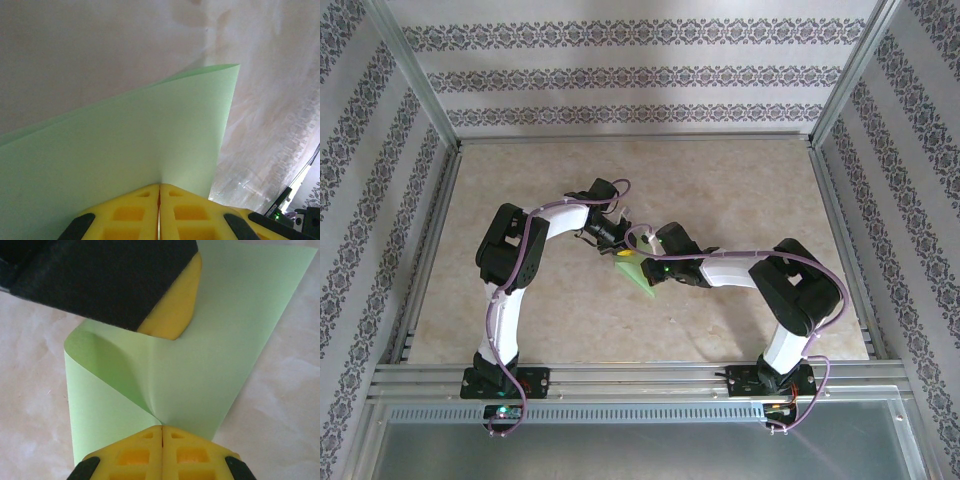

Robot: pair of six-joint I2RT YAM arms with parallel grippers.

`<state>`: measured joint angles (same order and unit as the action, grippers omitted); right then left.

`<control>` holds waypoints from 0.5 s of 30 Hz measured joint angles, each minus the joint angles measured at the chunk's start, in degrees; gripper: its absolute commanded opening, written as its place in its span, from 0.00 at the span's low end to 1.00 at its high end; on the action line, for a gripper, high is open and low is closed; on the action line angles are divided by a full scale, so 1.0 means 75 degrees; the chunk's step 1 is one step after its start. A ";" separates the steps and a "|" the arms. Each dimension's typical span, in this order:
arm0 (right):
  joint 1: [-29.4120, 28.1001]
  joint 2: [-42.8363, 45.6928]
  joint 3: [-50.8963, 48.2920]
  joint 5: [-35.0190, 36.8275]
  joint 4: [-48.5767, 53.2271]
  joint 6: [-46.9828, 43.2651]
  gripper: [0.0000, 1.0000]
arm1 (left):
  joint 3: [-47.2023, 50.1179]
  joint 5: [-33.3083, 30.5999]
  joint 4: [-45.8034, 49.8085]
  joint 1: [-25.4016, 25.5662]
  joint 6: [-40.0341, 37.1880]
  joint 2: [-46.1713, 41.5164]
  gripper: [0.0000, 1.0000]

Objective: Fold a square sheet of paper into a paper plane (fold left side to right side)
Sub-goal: Third fold the triangle at the center of the table.

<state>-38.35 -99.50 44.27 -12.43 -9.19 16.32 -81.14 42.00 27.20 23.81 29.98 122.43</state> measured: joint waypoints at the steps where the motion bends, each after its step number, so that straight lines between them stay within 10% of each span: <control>1: 0.0000 -0.0026 0.0000 0.0000 0.0000 -0.0003 0.00 | 0.0000 0.0000 0.0000 0.0003 0.0000 0.0000 0.11; 15: 0.0000 -0.0058 0.0006 -0.0003 -0.0050 -0.0067 0.00 | -0.0265 -0.0041 0.0149 0.0035 0.0015 -0.0015 0.32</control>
<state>-38.35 -99.94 44.31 -12.45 -9.56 15.81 -83.13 41.69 28.32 24.08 30.09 122.32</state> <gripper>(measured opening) 0.060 0.294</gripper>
